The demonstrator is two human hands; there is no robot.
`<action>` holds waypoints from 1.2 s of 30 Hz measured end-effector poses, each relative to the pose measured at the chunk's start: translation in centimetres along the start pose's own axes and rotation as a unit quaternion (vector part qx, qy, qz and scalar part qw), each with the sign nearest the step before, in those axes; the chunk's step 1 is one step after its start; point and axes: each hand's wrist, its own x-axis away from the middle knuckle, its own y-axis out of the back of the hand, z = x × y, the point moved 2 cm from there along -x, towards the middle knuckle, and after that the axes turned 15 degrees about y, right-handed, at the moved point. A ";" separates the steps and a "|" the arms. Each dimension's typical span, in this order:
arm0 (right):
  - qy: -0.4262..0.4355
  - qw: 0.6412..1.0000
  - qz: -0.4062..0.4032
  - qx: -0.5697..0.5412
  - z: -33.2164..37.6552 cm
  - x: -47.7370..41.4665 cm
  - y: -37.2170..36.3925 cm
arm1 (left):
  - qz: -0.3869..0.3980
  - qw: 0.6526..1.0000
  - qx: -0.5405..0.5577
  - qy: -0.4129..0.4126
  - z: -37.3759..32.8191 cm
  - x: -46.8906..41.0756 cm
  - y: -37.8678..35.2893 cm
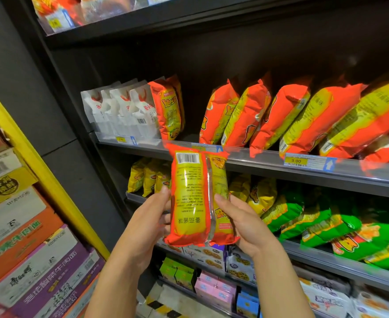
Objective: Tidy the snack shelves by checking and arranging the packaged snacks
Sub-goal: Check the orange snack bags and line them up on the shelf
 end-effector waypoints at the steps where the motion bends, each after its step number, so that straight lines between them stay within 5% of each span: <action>1: 0.013 0.999 0.005 0.032 0.2 0.0 -0.3 | 0.008 1.000 -0.007 0.008 0.1 0.0 -0.1; 7: 0.069 0.984 0.009 0.164 1.3 -0.2 -1.9 | -0.004 0.999 0.012 0.043 0.4 0.1 -0.6; 17: 0.093 0.973 0.074 0.196 2.9 0.8 -3.1 | -0.046 0.991 0.102 0.077 1.0 -0.7 0.1; 26: 0.089 0.973 0.025 0.211 3.6 0.7 -2.7 | -0.016 0.998 0.064 -0.001 0.4 0.0 0.1; 36: 0.120 0.955 0.105 0.249 6.8 -1.2 -2.8 | 0.019 0.995 0.008 -0.100 -2.1 -0.2 1.3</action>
